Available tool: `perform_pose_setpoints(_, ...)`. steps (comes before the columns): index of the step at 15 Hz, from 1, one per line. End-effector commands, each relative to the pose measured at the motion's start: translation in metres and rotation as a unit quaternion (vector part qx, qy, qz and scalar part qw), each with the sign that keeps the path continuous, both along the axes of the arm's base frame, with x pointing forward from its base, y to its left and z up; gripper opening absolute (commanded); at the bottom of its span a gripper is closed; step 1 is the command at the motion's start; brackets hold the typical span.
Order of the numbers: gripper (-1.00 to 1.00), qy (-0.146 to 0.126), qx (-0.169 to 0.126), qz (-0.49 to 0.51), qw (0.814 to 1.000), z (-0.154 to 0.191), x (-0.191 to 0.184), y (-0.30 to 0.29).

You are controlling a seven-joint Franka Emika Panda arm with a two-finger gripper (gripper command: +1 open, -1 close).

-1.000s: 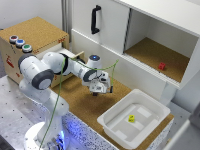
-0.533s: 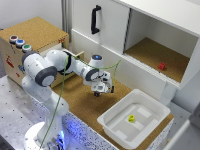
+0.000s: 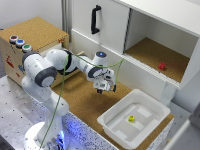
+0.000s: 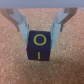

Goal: Rotate the purple block towards the right

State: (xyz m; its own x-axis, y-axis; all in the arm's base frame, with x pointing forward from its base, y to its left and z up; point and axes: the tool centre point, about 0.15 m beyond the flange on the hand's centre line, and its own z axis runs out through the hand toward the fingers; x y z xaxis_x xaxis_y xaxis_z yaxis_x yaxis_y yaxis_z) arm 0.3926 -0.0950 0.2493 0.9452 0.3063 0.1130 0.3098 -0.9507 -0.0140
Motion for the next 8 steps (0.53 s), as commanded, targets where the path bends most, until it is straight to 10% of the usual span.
perform_pose_setpoints(1, -1.00, 0.063, 0.034, -0.115, 0.991, 0.006, 0.029, -0.009)
perform_pose_setpoints(8, -1.00, 0.108, 0.022, -0.384, 0.917, -0.002, 0.039, -0.016)
